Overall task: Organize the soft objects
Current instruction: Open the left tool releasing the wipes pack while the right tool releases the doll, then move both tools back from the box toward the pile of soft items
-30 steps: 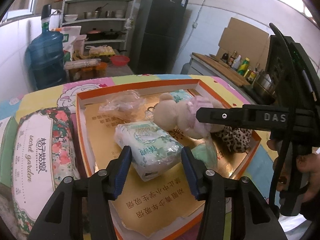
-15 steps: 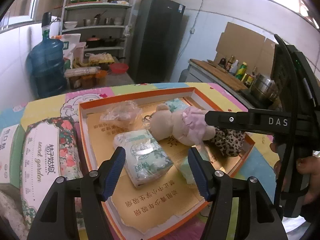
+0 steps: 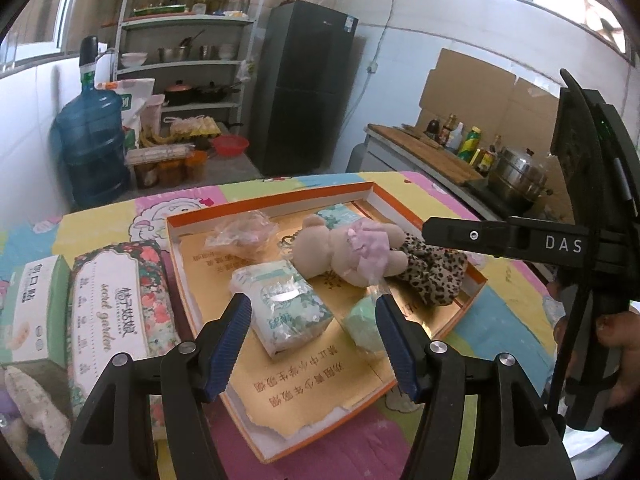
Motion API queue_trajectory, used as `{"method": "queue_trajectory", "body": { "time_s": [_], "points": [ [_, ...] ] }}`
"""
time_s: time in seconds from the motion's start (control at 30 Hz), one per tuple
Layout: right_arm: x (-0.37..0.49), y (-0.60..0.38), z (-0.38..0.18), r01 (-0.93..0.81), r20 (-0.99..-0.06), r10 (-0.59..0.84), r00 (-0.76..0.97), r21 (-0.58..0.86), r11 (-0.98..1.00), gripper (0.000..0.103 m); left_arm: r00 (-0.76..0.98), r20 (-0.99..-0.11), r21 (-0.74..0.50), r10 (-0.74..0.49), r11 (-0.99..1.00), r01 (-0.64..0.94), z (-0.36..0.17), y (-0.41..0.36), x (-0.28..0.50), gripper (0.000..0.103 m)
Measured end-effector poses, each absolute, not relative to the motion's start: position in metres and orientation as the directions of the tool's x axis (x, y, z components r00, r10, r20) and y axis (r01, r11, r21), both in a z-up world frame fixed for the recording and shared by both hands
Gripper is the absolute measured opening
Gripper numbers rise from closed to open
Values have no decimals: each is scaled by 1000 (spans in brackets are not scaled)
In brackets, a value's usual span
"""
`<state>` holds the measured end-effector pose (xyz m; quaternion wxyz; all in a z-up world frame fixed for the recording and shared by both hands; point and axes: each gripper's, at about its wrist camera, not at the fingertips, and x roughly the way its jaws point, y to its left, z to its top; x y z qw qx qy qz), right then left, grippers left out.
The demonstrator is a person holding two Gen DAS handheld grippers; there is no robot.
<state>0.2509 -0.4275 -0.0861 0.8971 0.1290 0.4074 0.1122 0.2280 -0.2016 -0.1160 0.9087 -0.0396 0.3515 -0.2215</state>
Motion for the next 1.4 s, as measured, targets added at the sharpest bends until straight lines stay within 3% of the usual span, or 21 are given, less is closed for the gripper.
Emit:
{"method": "queue_trajectory", "body": {
  "time_s": [0.8, 1.4],
  "points": [
    [159, -386, -36, -40, -650, 206, 731, 261, 964, 52, 674, -560, -211, -482, 869, 447, -80, -148, 168, 66],
    [110, -319, -38, -48, -641, 215, 736, 268, 962, 52, 706, -546, -183, -450, 887, 424, -68, -71, 119, 66]
  ]
}}
